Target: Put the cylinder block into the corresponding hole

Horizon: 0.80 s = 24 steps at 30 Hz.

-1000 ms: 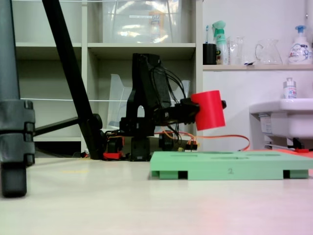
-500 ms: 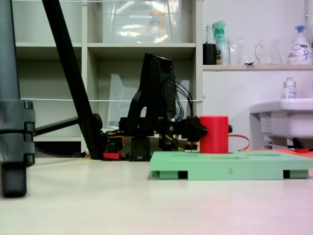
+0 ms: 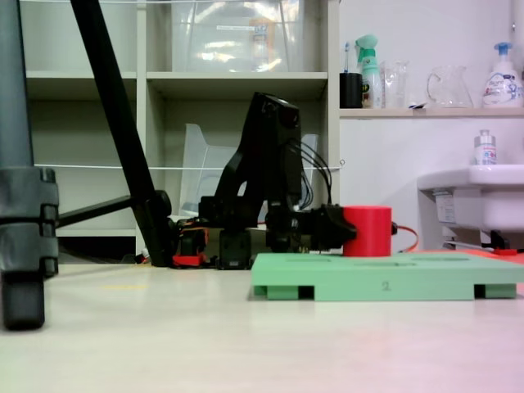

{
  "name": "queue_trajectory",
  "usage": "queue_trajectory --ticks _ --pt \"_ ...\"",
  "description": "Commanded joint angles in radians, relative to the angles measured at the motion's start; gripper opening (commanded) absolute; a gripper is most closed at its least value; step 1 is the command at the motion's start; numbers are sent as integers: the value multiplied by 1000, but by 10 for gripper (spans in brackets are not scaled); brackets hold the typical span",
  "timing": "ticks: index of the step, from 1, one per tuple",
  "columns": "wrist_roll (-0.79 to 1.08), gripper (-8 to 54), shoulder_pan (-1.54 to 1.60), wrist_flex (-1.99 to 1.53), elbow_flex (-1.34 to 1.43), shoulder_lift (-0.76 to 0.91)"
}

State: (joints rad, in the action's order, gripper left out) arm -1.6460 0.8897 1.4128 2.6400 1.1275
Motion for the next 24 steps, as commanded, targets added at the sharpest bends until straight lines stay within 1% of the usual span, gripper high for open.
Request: queue_trajectory --ticks 1,5,9,10,11,12,18,22,24 --pt "5 377 20 124 -9 6" --pt "69 388 17 137 14 6" --pt "89 395 12 150 61 15" --pt "106 446 12 155 78 18" --pt "109 513 11 161 92 26" --pt "109 522 11 163 98 31" --pt "115 523 -18 163 175 118" --pt "164 522 -64 156 255 278" --pt "212 521 -101 97 290 423"
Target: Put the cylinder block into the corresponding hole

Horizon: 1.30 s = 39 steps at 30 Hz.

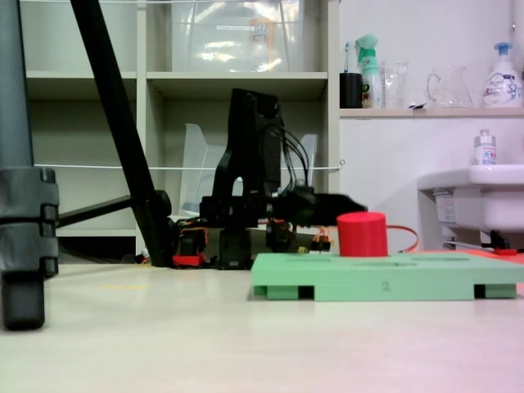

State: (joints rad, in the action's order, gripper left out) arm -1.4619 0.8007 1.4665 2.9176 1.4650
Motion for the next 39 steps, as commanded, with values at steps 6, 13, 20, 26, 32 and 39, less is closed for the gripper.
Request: queue_trajectory --ticks 6,13,20,26,32,39 --pt "416 370 -239 -509 41 653" --pt "923 348 -529 -621 29 825" --pt "1266 354 -813 -706 9 801" --pt "1358 350 -876 -808 135 813" --pt "1359 355 -870 -997 219 839" --pt "1350 364 -871 -1301 213 839"
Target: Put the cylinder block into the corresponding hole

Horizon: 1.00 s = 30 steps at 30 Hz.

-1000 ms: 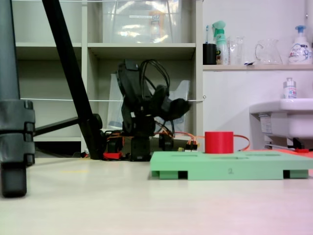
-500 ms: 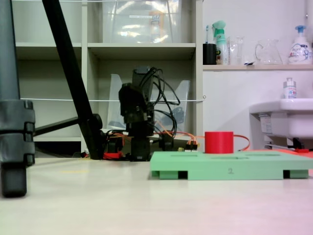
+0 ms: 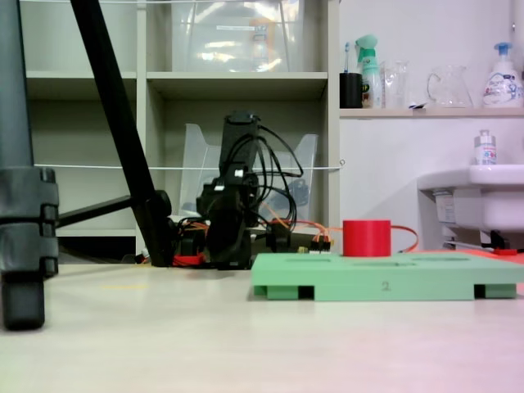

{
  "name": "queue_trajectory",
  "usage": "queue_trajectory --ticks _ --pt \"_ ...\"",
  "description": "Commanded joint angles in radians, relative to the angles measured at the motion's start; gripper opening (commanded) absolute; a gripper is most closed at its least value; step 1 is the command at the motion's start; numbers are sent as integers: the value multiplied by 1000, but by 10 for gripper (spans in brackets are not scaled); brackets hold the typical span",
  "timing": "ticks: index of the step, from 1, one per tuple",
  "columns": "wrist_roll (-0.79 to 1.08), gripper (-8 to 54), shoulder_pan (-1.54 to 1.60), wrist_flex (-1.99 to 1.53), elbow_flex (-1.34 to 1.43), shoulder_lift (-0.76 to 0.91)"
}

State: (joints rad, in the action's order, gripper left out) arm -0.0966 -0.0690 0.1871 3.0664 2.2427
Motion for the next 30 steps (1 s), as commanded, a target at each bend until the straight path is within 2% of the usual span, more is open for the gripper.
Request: queue_trajectory --ticks 1,4,30 --pt "-17 363 2 -64 64 60" --pt "-17 351 26 -156 66 60" --pt "-21 347 25 -155 66 60"
